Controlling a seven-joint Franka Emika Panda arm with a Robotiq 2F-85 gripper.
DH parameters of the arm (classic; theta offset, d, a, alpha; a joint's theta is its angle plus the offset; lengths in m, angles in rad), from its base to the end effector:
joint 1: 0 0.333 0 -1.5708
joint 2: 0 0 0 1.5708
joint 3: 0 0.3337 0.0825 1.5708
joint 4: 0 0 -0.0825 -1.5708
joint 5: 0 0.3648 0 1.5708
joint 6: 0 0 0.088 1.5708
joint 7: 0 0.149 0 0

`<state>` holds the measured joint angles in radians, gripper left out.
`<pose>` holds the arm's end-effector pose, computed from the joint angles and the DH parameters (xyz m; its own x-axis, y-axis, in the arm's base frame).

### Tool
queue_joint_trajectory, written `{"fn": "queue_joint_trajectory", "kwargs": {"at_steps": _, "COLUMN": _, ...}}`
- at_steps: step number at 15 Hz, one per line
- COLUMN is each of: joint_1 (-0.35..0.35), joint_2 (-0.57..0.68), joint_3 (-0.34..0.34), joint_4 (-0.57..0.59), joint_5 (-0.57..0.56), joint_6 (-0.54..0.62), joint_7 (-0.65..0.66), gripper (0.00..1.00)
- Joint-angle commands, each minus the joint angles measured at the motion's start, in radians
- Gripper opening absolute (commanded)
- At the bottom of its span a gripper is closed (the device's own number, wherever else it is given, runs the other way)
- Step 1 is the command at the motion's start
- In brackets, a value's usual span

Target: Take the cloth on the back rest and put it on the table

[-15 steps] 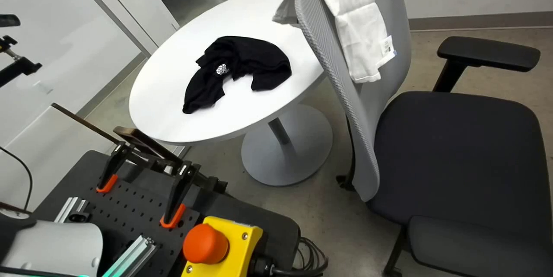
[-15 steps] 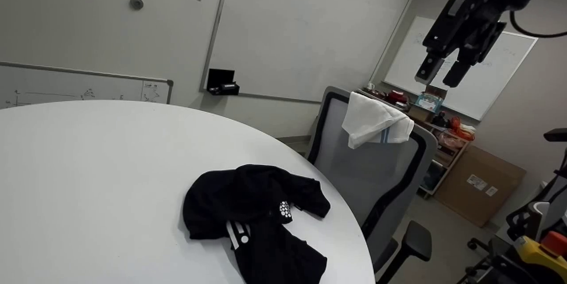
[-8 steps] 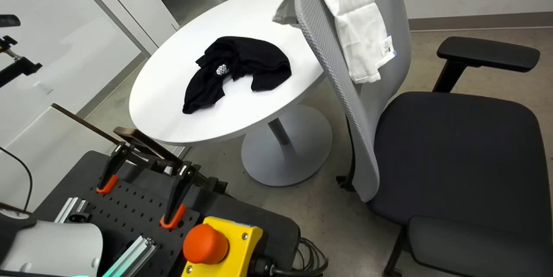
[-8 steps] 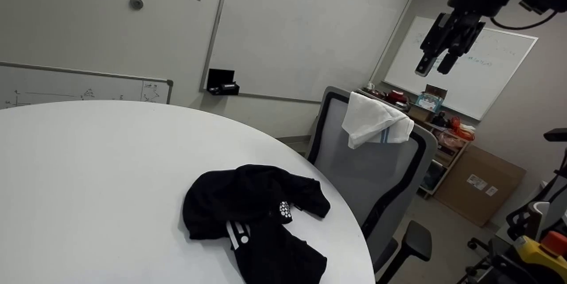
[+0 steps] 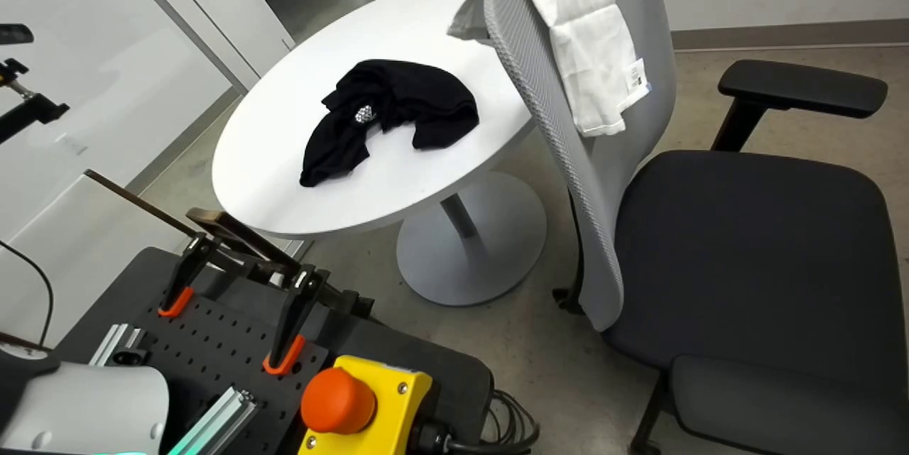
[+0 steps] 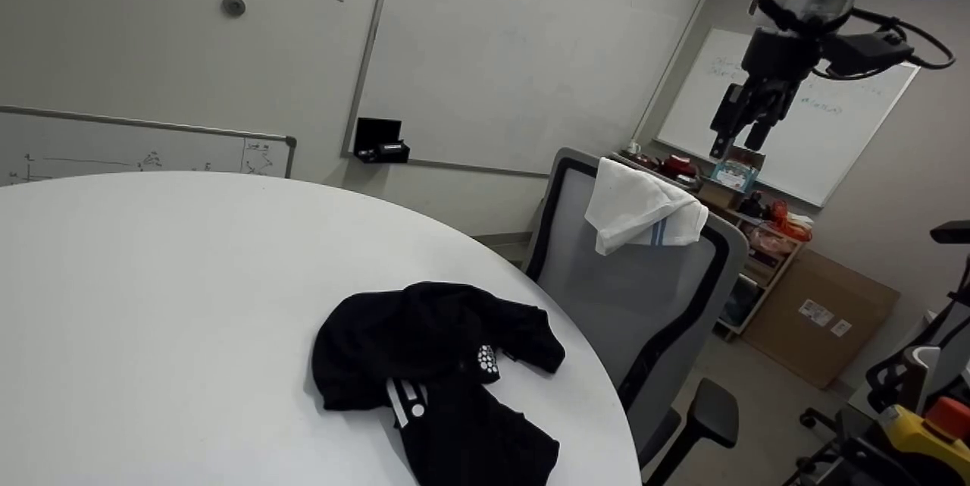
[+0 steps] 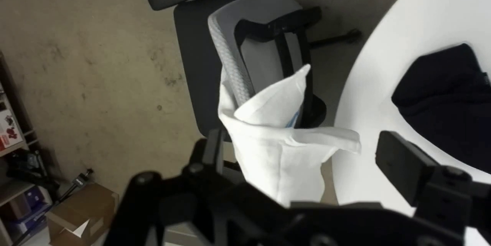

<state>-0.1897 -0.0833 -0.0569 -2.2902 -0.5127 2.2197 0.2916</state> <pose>0.4691 -0.1514 0.3808 0.9752 -0.2112 0.0659 -0.2200 -0.8951 0.3879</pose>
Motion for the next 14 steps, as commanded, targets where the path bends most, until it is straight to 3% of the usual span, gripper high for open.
{"fn": "queue_joint_trajectory", "kwargs": {"at_steps": 1, "joint_1": -0.001, "joint_2": 0.103, "joint_3": -0.044, "joint_4": 0.050, "joint_5": -0.053, "joint_6": 0.026, "joint_7": 0.023, "gripper": 1.00}}
{"fn": "queue_joint_trajectory", "kwargs": {"at_steps": 14, "joint_1": 0.047, "joint_2": 0.318, "joint_3": -0.105, "joint_4": 0.195, "joint_5": -0.067, "joint_6": 0.046, "joint_7": 0.028, "gripper": 1.00}}
